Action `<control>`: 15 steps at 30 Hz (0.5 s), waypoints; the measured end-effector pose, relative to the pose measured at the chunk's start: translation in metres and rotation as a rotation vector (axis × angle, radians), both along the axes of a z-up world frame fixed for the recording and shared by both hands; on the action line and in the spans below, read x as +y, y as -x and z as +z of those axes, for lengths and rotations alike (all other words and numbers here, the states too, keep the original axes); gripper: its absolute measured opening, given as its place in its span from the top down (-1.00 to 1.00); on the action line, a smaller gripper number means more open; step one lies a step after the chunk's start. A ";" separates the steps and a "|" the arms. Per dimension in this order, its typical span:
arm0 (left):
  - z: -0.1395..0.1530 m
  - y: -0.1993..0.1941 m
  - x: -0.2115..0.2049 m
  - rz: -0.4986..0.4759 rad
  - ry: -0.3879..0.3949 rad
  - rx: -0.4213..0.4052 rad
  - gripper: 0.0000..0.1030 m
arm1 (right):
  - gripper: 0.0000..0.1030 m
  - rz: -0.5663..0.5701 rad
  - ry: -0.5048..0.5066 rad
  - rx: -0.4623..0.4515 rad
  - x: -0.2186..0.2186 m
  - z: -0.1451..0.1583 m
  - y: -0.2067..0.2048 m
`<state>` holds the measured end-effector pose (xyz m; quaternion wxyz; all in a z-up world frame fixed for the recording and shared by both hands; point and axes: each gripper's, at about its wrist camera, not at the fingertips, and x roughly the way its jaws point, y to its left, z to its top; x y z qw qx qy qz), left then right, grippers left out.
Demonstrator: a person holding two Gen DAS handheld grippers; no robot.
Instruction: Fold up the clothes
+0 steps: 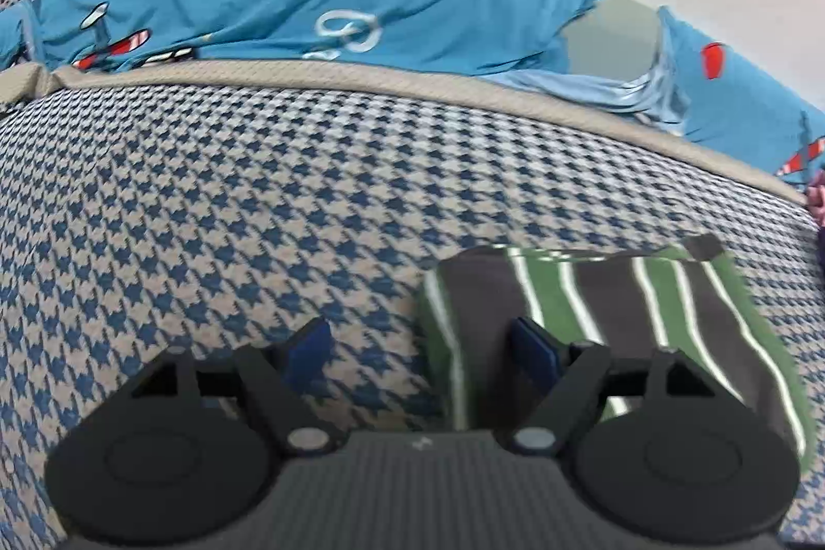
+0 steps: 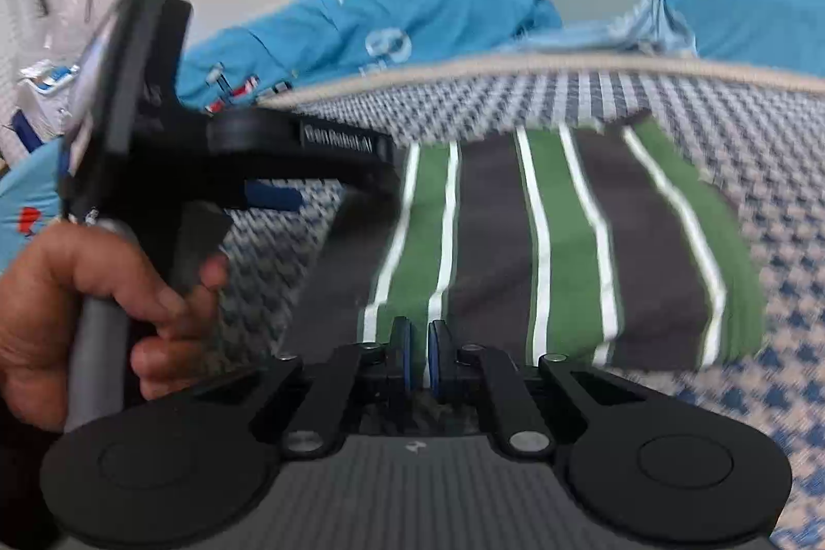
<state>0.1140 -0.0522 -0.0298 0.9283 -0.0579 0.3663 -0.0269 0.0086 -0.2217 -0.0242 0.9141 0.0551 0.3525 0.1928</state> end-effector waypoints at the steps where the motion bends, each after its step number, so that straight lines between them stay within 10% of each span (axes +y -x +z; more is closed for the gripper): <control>1: -0.001 -0.002 0.001 0.011 0.002 0.005 -0.51 | 0.82 0.000 0.008 -0.003 0.002 -0.001 -0.001; 15: -0.003 -0.013 0.011 0.111 -0.003 0.017 -0.77 | 0.73 0.068 0.053 0.005 0.000 -0.005 0.004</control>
